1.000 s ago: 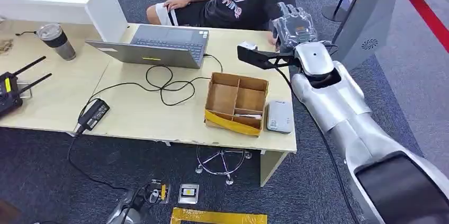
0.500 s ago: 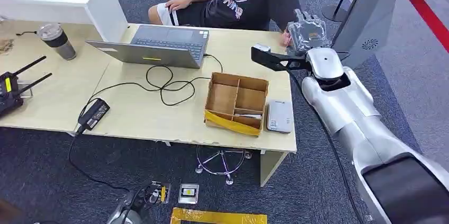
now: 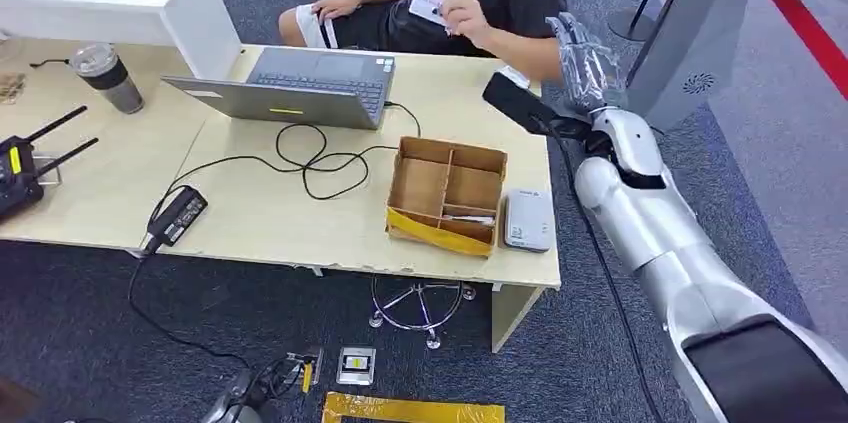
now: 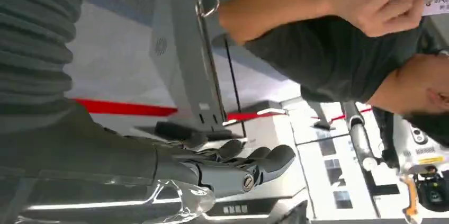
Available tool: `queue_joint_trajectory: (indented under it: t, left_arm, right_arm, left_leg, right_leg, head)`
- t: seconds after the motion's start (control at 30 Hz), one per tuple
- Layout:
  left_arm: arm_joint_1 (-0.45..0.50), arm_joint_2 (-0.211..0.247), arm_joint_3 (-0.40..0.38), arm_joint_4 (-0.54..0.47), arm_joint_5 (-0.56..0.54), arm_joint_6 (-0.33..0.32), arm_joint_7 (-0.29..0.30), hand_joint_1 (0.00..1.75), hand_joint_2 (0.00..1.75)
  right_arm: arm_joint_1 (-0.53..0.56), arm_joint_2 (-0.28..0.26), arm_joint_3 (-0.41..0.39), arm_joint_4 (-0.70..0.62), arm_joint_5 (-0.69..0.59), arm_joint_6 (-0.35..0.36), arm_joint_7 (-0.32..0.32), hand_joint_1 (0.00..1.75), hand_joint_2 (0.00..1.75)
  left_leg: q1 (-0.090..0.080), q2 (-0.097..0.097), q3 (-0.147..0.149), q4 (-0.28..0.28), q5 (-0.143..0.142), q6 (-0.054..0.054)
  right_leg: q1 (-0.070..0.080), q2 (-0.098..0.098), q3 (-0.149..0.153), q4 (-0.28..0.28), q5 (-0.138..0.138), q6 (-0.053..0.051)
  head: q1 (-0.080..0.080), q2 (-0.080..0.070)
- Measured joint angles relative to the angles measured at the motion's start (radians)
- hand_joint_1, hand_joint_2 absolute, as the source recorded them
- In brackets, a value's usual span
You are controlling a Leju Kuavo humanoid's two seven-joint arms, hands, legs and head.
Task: Pass the card to the sensor for recognition and then transmit it.
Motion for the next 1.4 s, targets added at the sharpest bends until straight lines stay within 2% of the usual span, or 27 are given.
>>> queue_joint_trajectory:
  t: [0.1, 0.17, 0.23, 0.3, 0.37, 0.5, 0.63, 0.77, 1.0, 1.23, 1.4]
  left_arm:
    - [0.002, 0.006, -0.002, 0.000, 0.000, 0.003, 0.000, 0.00, 1.75]
    - [0.007, 0.010, -0.008, 0.000, 0.011, 0.010, 0.000, 0.00, 1.75]
    - [0.017, 0.015, -0.008, 0.000, 0.027, 0.015, -0.002, 0.00, 1.75]
    - [0.030, 0.020, -0.008, 0.000, 0.042, 0.017, -0.003, 0.00, 1.75]
    - [0.040, 0.026, -0.008, 0.000, 0.051, 0.018, -0.006, 0.00, 1.75]
    - [0.064, 0.040, -0.008, 0.000, 0.064, 0.031, -0.017, 0.00, 1.75]
    - [0.072, 0.042, -0.008, 0.000, 0.072, 0.047, -0.023, 0.00, 1.75]
    - [0.076, 0.042, -0.006, 0.000, 0.087, 0.084, -0.044, 0.00, 1.75]
    - [0.077, 0.042, -0.005, 0.000, 0.095, 0.092, -0.047, 0.00, 1.75]
    - [0.077, 0.042, -0.005, 0.000, 0.085, 0.119, -0.051, 0.00, 1.75]
    - [0.076, 0.042, -0.005, 0.000, 0.083, 0.131, -0.053, 0.00, 1.75]
  right_arm:
    - [0.028, -0.010, -0.022, -0.064, -0.054, 0.006, -0.003, 0.00, 1.75]
    - [0.055, -0.019, -0.035, -0.121, -0.121, 0.044, 0.005, 0.00, 1.75]
    - [0.099, -0.031, -0.046, -0.213, -0.245, 0.130, 0.038, 0.00, 1.75]
    - [0.143, -0.039, -0.056, -0.301, -0.394, 0.254, 0.068, 0.00, 1.75]
    - [0.186, -0.050, -0.058, -0.390, -0.479, 0.337, 0.086, 0.00, 1.75]
    - [0.290, -0.064, -0.051, -0.627, -0.526, 0.444, 0.157, 0.00, 1.75]
    - [0.369, -0.068, -0.019, -0.802, -0.499, 0.500, 0.196, 0.00, 1.75]
    - [0.431, -0.069, 0.031, -0.883, -0.346, 0.469, 0.201, 0.00, 1.75]
    - [0.498, -0.068, 0.113, -0.889, -0.125, 0.388, 0.189, 0.00, 1.75]
    - [0.548, -0.068, 0.166, -0.883, -0.064, 0.359, 0.190, 0.00, 1.75]
    - [0.578, -0.068, 0.182, -0.863, 0.008, 0.297, 0.202, 0.00, 1.75]
  left_leg:
    - [0.000, 0.000, 0.000, 0.000, 0.000, 0.000]
    - [0.000, 0.000, 0.001, 0.000, 0.000, 0.000]
    - [0.000, 0.000, 0.001, 0.000, 0.000, 0.000]
    - [0.000, 0.001, 0.001, 0.000, 0.000, 0.000]
    - [0.000, 0.001, 0.001, 0.000, 0.000, 0.000]
    - [0.000, 0.001, 0.001, 0.000, -0.001, 0.000]
    - [0.000, 0.001, 0.001, -0.001, -0.001, 0.000]
    - [0.000, 0.001, 0.001, -0.001, -0.001, 0.000]
    - [0.000, 0.001, 0.001, -0.001, -0.001, 0.000]
    - [0.000, 0.000, 0.001, -0.001, -0.001, 0.000]
    - [0.000, 0.001, 0.001, -0.001, -0.001, 0.000]
  right_leg:
    - [0.000, 0.000, 0.000, 0.000, 0.000, 0.000]
    - [0.000, 0.000, 0.000, 0.000, 0.000, 0.000]
    - [0.000, 0.000, 0.001, 0.000, 0.000, 0.000]
    - [0.000, 0.000, 0.000, 0.000, 0.000, 0.000]
    - [0.000, 0.000, 0.000, 0.000, 0.000, 0.000]
    - [0.000, 0.000, 0.000, 0.000, 0.000, 0.000]
    - [0.000, 0.000, 0.000, 0.000, -0.001, 0.000]
    - [0.000, 0.000, 0.001, 0.000, 0.000, 0.000]
    - [0.000, 0.000, 0.001, 0.000, 0.000, 0.000]
    - [0.000, 0.000, 0.001, 0.000, -0.001, -0.001]
    - [0.000, 0.000, 0.001, 0.000, -0.001, -0.001]
  head:
    - [0.000, 0.000]
    - [0.000, 0.000]
    - [0.000, 0.000]
    - [0.000, 0.000]
    - [0.001, 0.000]
    - [0.000, 0.000]
    - [0.001, 0.000]
    - [0.001, 0.000]
    - [0.000, 0.000]
    - [0.000, 0.000]
    - [0.000, 0.000]
